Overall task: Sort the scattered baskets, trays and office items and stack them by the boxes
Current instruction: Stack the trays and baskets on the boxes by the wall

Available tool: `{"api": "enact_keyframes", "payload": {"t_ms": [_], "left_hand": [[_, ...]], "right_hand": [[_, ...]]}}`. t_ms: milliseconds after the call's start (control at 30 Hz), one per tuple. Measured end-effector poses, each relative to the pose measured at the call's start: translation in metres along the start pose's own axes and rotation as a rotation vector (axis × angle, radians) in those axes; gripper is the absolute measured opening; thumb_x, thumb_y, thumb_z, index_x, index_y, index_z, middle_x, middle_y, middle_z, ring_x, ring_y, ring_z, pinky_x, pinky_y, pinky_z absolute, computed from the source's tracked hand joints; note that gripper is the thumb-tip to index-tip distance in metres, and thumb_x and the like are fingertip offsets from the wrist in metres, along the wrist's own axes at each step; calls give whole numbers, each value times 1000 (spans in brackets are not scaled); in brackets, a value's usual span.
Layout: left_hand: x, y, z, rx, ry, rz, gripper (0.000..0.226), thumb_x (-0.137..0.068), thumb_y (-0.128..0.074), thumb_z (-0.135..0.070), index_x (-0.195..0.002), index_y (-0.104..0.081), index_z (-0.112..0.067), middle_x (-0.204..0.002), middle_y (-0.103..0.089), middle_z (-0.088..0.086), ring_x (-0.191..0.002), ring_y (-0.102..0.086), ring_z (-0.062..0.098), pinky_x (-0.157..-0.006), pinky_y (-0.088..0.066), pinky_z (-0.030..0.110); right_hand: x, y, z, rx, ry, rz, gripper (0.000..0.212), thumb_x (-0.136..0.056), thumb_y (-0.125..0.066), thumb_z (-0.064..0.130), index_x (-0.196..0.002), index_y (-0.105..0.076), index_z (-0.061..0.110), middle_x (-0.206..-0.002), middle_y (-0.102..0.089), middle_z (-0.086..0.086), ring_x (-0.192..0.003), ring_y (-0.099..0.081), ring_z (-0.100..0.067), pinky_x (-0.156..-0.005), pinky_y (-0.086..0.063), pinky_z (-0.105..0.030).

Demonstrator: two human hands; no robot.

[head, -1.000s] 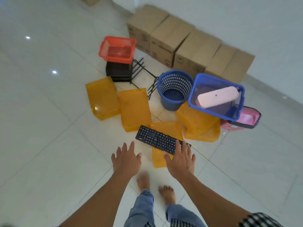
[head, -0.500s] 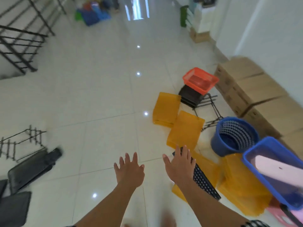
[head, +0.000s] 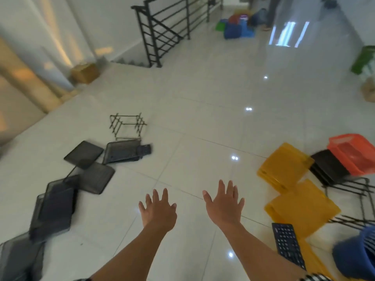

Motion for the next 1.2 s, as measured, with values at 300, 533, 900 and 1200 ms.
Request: {"api": "enact_keyframes", "payload": {"t_ms": [300, 533, 900, 1200], "left_hand": [[32, -6, 236, 151, 286, -37, 67, -105, -26, -52, -161, 3, -27, -169, 1, 7, -155, -2, 33, -123, -7, 55], [75, -21, 388, 280, 490, -54, 68, -105, -29, -51, -161, 1, -27, -169, 0, 8, -155, -1, 34, -122, -5, 56], [110, -46, 526, 486, 735, -97, 67, -104, -29, -52, -160, -2, -28, -169, 1, 7, -155, 2, 33, -123, -2, 57], [73, -50, 604, 509, 837, -48, 69, -104, -32, -50, -161, -2, -27, -169, -1, 7, -154, -3, 32, -123, -7, 56]], "right_hand": [[71, -98, 185, 105, 258, 101, 80, -98, -26, 70, -162, -9, 25, -170, 2, -7, -156, 3, -28, -123, -5, -58], [139, -174, 293, 195, 430, 175, 82, -97, -25, 71, -162, -9, 24, -170, 0, -8, -156, 1, -29, -123, -7, -58], [195, -257, 420, 289, 671, 265, 82, -97, -29, 71, -161, -12, 23, -170, -3, -9, -156, -2, -30, -122, -10, -59], [181, -324, 517, 332, 750, 339, 83, -95, -29, 73, -160, -13, 24, -170, -4, -9, -156, -3, -31, -122, -12, -59]]}}
Point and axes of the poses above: each hand's wrist, its own x-axis away from the middle knuckle, its own y-axis out of the back of the hand, z = x × y, the point moved 9 cm from there along -x, towards the middle knuckle
